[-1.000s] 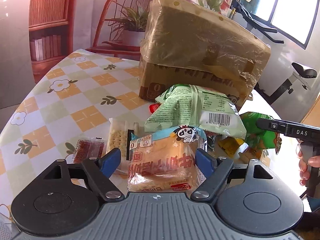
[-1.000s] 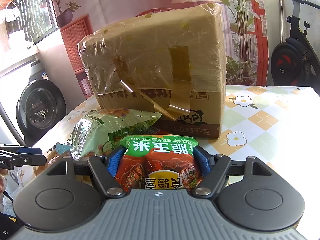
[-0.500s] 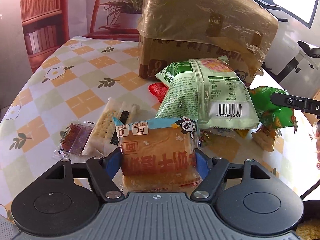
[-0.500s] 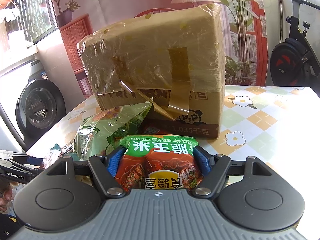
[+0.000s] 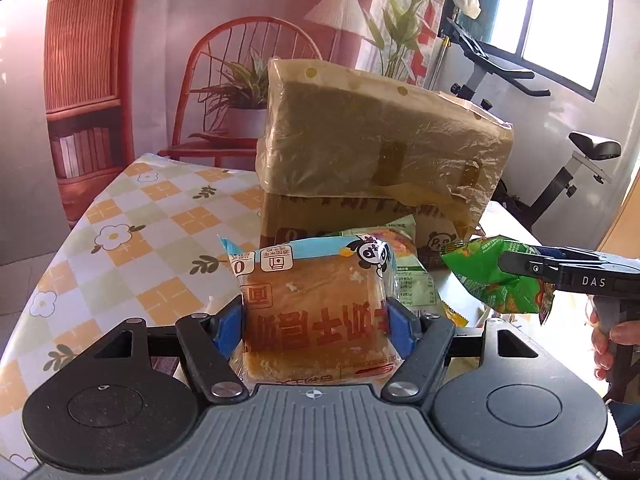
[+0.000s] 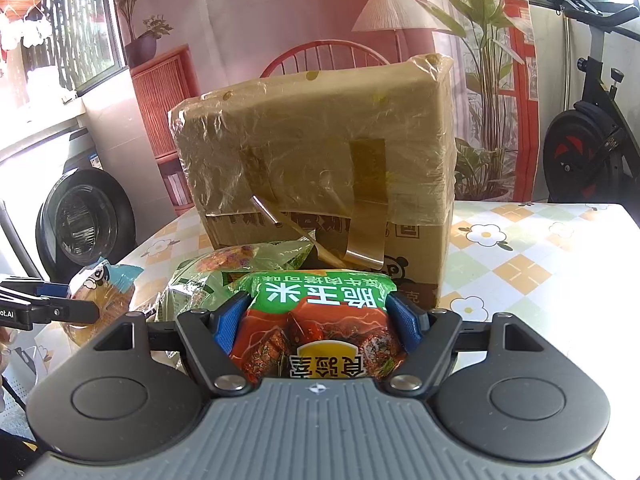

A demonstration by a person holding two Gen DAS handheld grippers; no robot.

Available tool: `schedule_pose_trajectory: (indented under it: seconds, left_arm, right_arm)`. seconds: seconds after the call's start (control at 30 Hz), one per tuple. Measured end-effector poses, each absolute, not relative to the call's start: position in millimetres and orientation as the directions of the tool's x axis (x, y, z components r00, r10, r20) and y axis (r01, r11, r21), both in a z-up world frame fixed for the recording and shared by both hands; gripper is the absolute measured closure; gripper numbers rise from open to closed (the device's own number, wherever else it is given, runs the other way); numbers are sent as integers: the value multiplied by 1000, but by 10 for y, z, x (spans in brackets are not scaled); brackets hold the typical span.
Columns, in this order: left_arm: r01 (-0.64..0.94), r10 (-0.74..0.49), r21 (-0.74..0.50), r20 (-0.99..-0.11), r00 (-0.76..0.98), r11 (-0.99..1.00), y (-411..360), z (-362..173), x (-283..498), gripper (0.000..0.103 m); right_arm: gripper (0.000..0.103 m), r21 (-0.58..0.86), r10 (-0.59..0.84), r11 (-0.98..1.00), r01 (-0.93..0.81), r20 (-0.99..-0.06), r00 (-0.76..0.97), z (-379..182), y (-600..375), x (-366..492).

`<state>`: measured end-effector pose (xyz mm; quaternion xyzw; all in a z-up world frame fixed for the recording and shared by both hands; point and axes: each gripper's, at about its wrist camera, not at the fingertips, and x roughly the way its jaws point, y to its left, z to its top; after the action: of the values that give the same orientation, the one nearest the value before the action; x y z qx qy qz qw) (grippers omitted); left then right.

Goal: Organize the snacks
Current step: 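Carry both packages over the box and open both tools to drop them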

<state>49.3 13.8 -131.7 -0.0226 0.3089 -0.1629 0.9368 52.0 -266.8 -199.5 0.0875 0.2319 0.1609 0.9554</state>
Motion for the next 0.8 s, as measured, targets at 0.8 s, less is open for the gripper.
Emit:
schedule_pose_trajectory:
  seconds: [0.8]
  left_arm:
    - [377, -365, -20, -306, 879, 926, -420, -246, 1119, 29]
  right_arm:
    - [28, 180, 346, 927, -328, -76, 935, -674, -2881, 666]
